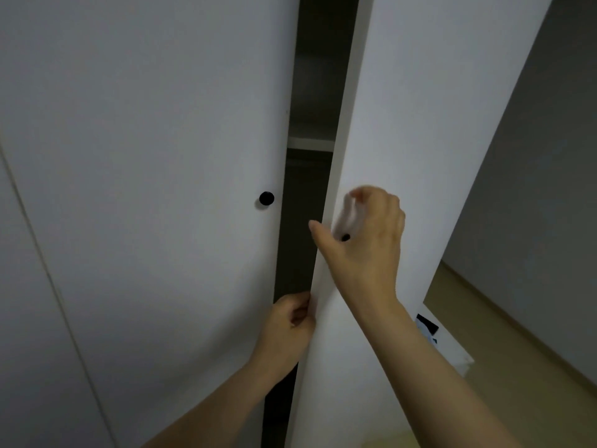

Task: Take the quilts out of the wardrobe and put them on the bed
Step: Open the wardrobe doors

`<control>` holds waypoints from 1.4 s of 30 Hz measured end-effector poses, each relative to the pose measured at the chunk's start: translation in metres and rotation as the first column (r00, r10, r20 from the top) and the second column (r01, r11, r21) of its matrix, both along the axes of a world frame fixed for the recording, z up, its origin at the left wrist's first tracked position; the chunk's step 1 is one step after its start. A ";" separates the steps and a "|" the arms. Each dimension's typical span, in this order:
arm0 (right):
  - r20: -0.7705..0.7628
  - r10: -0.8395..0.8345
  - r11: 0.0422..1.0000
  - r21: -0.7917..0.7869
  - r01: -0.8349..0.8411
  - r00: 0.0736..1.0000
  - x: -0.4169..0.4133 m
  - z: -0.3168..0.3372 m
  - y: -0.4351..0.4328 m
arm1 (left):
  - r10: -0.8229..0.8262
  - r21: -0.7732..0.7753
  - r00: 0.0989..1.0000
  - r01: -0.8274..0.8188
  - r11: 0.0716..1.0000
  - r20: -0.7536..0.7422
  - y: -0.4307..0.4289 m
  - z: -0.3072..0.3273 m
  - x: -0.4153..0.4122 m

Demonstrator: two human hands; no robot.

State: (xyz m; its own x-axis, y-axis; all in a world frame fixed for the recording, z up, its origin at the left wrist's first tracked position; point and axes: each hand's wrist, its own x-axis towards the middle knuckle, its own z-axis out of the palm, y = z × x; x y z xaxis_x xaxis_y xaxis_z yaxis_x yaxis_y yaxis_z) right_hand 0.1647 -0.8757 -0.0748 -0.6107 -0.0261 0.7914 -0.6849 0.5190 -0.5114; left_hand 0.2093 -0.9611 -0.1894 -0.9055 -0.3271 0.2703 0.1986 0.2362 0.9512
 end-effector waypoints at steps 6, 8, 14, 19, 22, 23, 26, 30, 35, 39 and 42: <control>0.014 -0.052 0.993 0.107 0.050 0.999 -0.012 0.023 -0.001 | -0.005 -0.034 1.000 0.005 0.999 -0.011 0.012 -0.001 0.011; 0.031 -0.029 0.995 0.099 0.026 0.999 -0.010 0.022 0.009 | -0.022 -0.029 1.000 0.021 0.999 -0.013 0.016 -0.002 0.014; 0.040 0.021 0.995 0.096 -0.025 0.999 0.004 0.023 0.035 | -0.085 -0.021 0.996 0.085 0.996 0.025 0.025 -0.001 0.020; 0.054 0.043 0.995 0.093 -0.048 0.998 0.012 0.023 0.054 | -0.090 0.029 0.993 0.088 0.996 0.073 0.025 -0.005 0.017; 0.072 0.081 0.993 0.077 -0.086 0.994 0.019 0.023 0.070 | -0.066 0.037 0.994 0.063 0.997 0.084 0.023 -0.009 0.016; 0.080 0.100 0.993 0.059 -0.105 0.992 0.022 0.023 0.076 | -0.061 0.037 0.995 0.058 0.998 0.085 0.023 -0.009 0.015; 0.080 0.139 0.990 0.011 -0.140 0.987 0.028 0.021 0.097 | -0.055 0.000 0.994 0.056 0.998 0.092 0.031 -0.008 0.011; 0.089 0.161 0.985 -0.070 -0.155 0.983 0.034 0.018 0.123 | -0.120 -0.017 0.986 0.123 0.992 0.113 0.053 -0.003 0.002; 0.117 0.210 0.969 -0.158 -0.190 0.971 0.042 0.013 0.167 | -0.213 -0.001 0.972 0.214 0.977 0.098 0.083 0.006 -0.011; 0.065 0.144 0.967 -0.223 -0.127 0.987 0.049 0.010 0.202 | -0.235 0.033 0.971 0.234 0.972 0.046 0.109 0.012 -0.021; 0.033 0.042 0.954 -0.298 -0.030 0.999 0.049 0.005 0.231 | -0.264 0.012 0.963 0.264 0.965 0.046 0.130 0.014 -0.026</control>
